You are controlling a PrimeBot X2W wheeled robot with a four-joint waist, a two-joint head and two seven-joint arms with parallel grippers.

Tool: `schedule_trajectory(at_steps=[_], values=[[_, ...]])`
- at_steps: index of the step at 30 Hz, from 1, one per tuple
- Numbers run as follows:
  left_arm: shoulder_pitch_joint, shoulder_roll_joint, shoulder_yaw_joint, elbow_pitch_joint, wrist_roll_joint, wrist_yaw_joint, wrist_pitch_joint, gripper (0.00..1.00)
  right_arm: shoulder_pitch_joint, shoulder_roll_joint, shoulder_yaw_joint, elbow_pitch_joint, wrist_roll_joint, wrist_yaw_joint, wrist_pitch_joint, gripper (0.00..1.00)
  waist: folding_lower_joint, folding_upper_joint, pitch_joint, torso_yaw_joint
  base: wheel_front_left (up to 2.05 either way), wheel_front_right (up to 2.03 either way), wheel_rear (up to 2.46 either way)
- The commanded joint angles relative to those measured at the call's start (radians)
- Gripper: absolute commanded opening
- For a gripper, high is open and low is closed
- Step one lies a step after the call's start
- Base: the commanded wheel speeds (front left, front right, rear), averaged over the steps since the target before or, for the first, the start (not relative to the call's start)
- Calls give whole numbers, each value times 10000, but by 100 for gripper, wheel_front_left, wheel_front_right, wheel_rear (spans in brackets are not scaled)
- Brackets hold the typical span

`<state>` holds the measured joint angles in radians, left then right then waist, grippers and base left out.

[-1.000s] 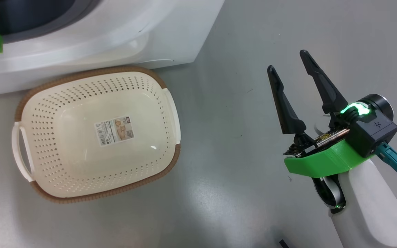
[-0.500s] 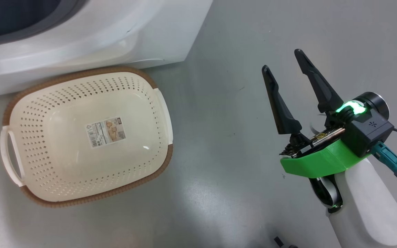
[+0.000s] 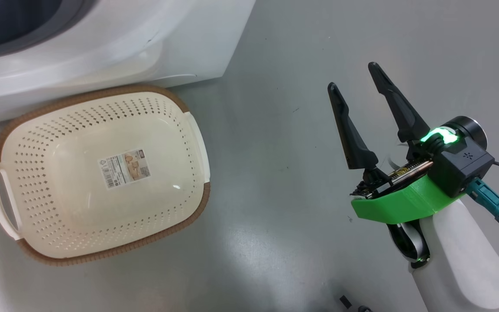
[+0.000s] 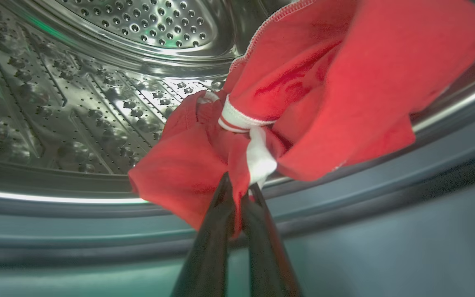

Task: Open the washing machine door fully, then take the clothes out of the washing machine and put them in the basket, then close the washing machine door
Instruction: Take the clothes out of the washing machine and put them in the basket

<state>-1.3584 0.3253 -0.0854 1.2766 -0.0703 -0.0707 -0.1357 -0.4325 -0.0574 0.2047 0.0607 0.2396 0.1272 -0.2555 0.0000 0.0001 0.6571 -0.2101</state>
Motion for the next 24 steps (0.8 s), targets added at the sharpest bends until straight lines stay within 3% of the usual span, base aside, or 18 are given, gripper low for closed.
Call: schedule_trajectory(at_steps=[1, 17, 24], values=[[-195, 540, -41, -171, 135, 66, -137, 0, 102, 62, 171, -194, 59, 35, -63, 100, 0, -1, -19, 8, 0, 0, 0], [174, 366, 97, -450, -398, 356, -1052, 0, 177, 70, 154, -113, 19, 35, -63, 100, 0, -1, -385, 355, 0, 0, 0], [1223, 44, 793, -1919, -1297, 68, -1253, 0, 372, -18, 20, -106, -99, 35, -63, 100, 0, -1, -647, 836, 0, 0, 0]])
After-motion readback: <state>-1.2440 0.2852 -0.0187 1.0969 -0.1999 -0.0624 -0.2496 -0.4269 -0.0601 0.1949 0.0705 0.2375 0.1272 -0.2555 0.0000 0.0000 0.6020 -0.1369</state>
